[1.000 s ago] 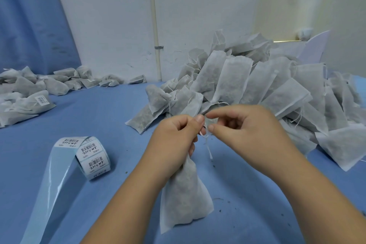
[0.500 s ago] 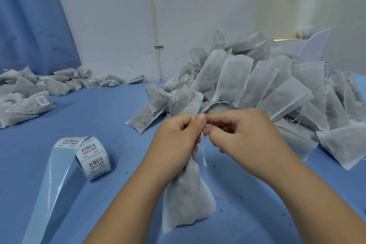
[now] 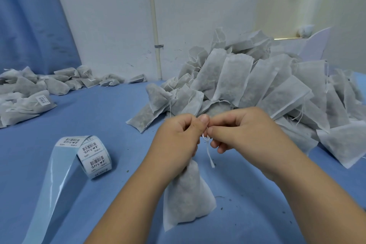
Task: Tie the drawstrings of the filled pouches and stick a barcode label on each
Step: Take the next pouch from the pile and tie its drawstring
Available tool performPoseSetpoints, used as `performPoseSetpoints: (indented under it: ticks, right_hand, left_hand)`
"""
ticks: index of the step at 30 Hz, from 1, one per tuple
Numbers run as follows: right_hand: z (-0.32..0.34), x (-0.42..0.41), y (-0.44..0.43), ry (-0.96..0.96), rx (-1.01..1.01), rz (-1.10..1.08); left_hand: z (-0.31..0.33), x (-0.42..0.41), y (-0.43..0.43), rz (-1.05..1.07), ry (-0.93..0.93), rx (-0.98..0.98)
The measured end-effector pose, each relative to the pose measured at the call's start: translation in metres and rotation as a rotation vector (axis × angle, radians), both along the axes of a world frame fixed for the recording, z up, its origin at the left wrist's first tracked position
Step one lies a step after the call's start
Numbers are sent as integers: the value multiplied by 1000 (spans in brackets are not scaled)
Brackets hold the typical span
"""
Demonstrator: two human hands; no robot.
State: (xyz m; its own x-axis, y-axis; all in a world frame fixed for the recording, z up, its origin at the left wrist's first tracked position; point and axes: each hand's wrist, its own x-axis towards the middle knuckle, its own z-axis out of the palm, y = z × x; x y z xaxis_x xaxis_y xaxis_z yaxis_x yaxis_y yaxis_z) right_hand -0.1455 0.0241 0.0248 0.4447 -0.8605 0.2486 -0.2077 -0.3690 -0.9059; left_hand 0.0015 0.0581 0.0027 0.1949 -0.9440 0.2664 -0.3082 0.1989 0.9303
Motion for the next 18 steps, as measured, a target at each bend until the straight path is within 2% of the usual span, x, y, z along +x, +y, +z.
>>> performPoseSetpoints:
  ticks: [11,14,18]
  right_hand:
    - [-3,1,-1,171,-87,-98]
    - [-5,2,-2,226,-143,-122]
    - [-6,4,0,224,-215,-123]
  left_hand:
    - [1,6,1,-111,-6,84]
    - [2,9,1,-171,30,125]
    - [4,8,3,-146,88,159]
